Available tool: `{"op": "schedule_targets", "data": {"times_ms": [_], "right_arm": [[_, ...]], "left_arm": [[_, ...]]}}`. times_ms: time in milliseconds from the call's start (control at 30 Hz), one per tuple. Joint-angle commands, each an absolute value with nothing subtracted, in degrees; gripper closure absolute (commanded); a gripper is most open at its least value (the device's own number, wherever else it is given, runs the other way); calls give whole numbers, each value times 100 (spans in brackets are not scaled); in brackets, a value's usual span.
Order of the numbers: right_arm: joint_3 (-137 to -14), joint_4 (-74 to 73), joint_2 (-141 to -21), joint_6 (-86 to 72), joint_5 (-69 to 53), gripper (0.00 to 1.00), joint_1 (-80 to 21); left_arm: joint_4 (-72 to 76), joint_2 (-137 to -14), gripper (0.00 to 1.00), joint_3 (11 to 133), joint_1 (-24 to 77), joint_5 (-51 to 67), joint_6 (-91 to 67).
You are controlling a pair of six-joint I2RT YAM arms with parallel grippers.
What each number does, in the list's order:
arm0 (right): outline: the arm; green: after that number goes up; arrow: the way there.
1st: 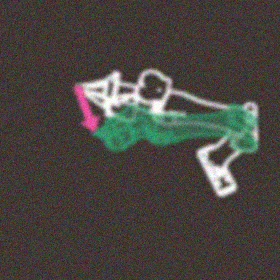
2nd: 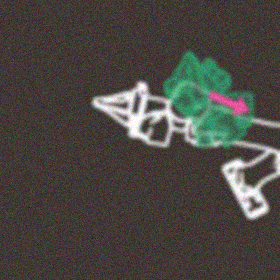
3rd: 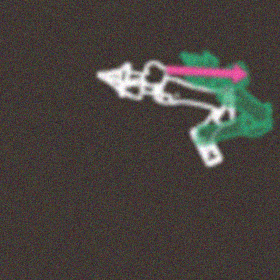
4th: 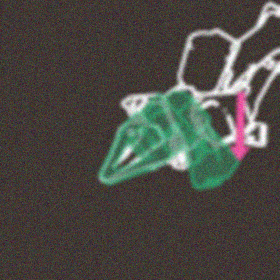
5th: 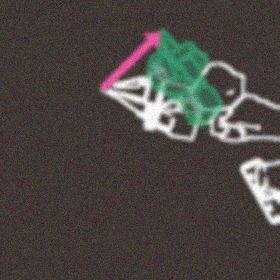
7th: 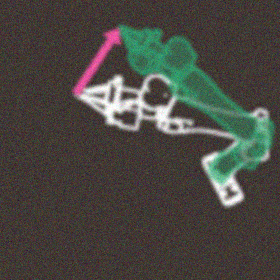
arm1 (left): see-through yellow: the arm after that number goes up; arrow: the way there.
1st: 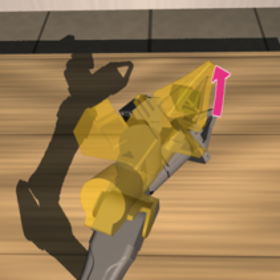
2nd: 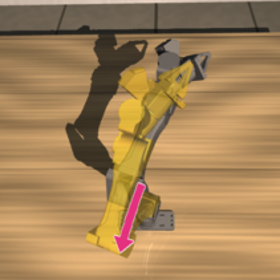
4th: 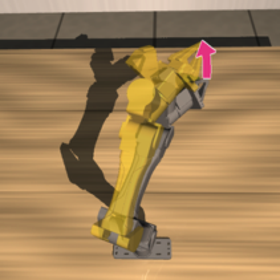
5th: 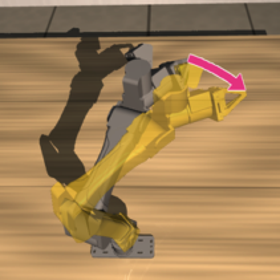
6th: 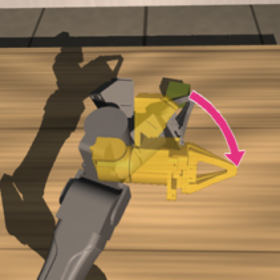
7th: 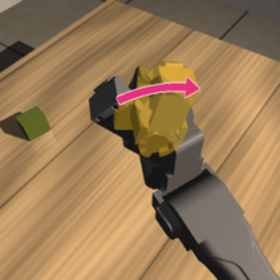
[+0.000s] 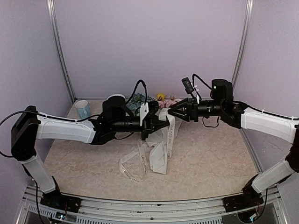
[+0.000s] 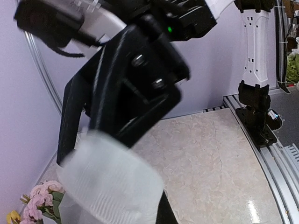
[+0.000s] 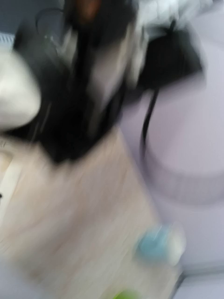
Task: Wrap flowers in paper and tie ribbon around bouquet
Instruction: Cross the half-tied ribbon over the folded bouquet.
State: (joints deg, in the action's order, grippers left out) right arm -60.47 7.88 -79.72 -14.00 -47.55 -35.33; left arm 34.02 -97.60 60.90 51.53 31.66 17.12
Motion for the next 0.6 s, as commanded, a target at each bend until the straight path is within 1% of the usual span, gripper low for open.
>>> {"op": "schedule_targets", "data": {"times_ms": [0,67,167,300,467,567], "right_arm": [[-5467,1492,-8631,-2371,-4905,63,-2572],[-5673,1335,-9147,-2311,-4721,66,-2590],[-6195,866,-9926,-1720,-4386,73,-3013],[-6764,676,-11041,-1513,-4443,78,-3332],[-6708,1083,-11946,-1553,-4589,83,-3347],[-6644,1098,-12321,-1407,-4367,84,-3366]], "left_arm": [[3675,-9608,100,5938,5270,3439,1729],[3632,-9634,100,5910,5298,3441,1723],[3613,-9667,100,5884,5353,3386,1688],[3599,-9668,100,5893,5420,3367,1701],[3719,-9587,100,5951,5484,3380,1701],[3819,-9560,100,6054,5515,3410,1723]]}}
